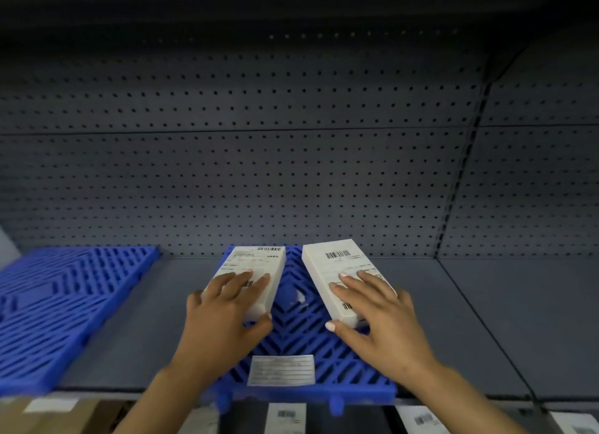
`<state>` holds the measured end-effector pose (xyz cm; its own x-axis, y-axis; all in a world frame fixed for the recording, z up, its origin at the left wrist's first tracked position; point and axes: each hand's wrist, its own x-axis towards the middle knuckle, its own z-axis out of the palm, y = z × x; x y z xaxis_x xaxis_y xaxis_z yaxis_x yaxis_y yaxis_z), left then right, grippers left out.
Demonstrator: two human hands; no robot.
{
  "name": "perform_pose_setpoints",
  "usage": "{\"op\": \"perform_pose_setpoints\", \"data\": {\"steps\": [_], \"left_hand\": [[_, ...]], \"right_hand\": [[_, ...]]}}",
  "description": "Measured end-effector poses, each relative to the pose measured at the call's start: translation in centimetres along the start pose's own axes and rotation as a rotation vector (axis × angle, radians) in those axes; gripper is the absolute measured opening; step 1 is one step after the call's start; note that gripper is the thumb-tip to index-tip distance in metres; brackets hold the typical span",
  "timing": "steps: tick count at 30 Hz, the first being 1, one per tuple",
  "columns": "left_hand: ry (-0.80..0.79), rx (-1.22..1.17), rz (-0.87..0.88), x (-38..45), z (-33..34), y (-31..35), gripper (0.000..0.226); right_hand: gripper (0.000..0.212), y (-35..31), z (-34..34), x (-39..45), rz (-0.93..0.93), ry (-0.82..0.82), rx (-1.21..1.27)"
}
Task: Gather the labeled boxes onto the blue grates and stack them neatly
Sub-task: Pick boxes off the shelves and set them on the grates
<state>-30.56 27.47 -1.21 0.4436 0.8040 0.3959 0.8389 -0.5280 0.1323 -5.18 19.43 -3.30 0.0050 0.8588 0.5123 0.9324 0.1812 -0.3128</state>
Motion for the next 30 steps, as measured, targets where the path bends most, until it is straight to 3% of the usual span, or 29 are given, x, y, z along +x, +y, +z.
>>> {"op": "perform_pose_setpoints", "data": {"steps": [11,17,25,30], "left_hand": [[-0.03,0.047,0.124,-0.5,1.6,-3.5,0.061],[-0.064,-0.039,0.101,-0.5,1.8,-3.7,0.062],[-0.09,-0.016,0.131,-0.4,0.9,-3.2,0.071],[-0.01,-0.046,0.229,-0.3,-1.8,0.6,0.067]], "right_hand": [[0.056,-2.1,2.6,-0.1,0.062,-0.098,-0.14],[0.057,-2.3,2.5,0.0,0.084,-0.095,-0.133],[0.07,-3.1,1.1,0.2,0.084,-0.202,-0.15],[0.063,-3.1,-1.9,-1.7,0.052,-0.097,-0.107]]}}
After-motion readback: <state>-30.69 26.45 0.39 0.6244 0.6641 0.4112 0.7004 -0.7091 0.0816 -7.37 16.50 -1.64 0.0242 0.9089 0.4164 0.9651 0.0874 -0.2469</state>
